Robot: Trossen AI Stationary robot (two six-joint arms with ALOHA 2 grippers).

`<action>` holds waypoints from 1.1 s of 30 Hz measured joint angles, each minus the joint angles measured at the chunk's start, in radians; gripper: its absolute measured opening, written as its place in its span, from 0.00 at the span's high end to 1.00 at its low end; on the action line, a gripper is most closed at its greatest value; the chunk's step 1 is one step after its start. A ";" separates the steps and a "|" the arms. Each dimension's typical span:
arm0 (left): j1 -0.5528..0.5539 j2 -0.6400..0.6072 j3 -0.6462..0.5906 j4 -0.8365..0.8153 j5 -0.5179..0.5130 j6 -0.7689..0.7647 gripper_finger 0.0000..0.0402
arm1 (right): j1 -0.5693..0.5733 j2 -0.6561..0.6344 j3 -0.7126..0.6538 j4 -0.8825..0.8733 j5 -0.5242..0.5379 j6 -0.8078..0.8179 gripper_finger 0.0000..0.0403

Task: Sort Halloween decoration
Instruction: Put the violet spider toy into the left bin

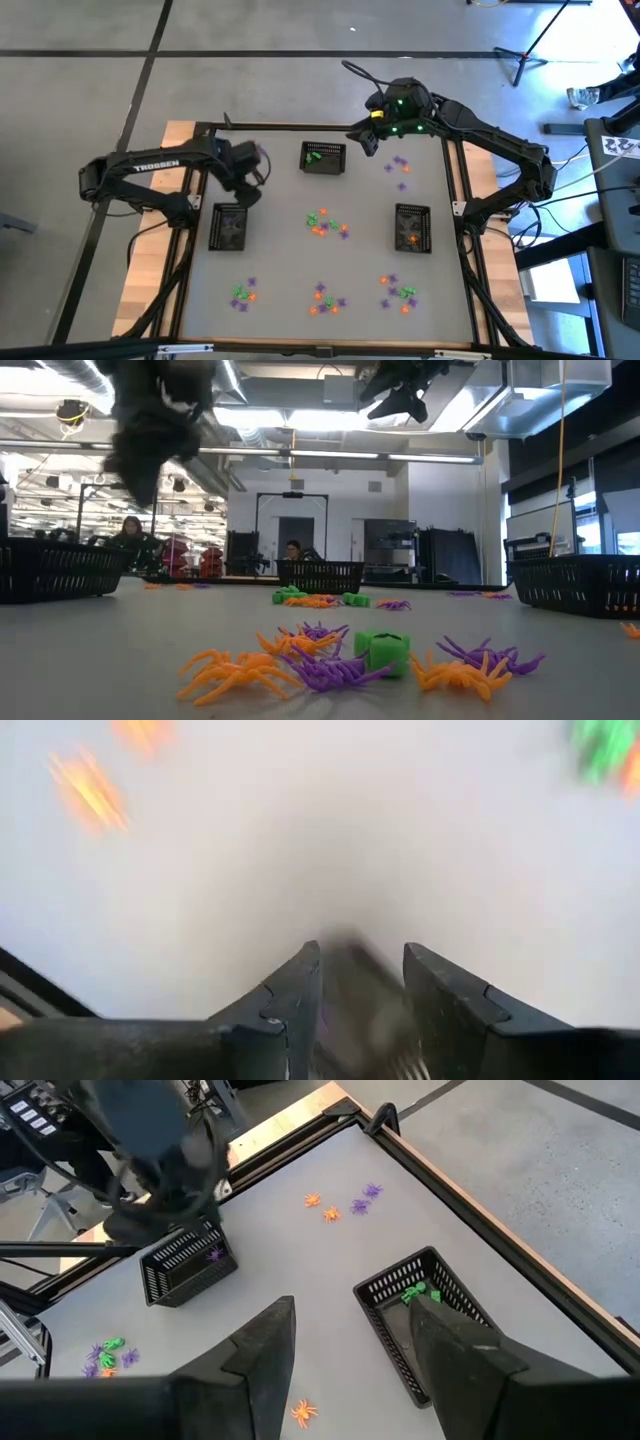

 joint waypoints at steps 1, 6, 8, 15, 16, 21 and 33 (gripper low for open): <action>0.014 0.000 0.025 0.018 -0.048 0.032 0.67 | 0.000 0.000 0.000 0.008 0.000 0.000 0.52; 0.174 0.027 0.085 0.109 -0.109 0.172 0.67 | 0.000 0.000 0.000 0.050 -0.001 0.022 0.52; 0.260 0.061 0.084 0.116 -0.083 0.225 0.67 | 0.000 0.000 0.000 0.055 -0.001 0.023 0.52; 0.470 0.244 0.084 0.222 0.072 0.316 0.67 | 0.000 0.000 0.000 0.065 -0.002 0.045 0.52; 0.485 0.271 0.084 0.235 0.074 0.318 0.67 | 0.000 0.000 0.000 0.068 -0.002 0.045 0.52; 0.534 0.410 0.114 0.273 0.049 0.317 0.67 | 0.000 0.000 0.000 0.068 -0.001 0.052 0.52; 0.541 0.675 0.340 0.229 -0.034 0.319 0.67 | 0.000 0.000 0.000 0.067 0.001 0.056 0.52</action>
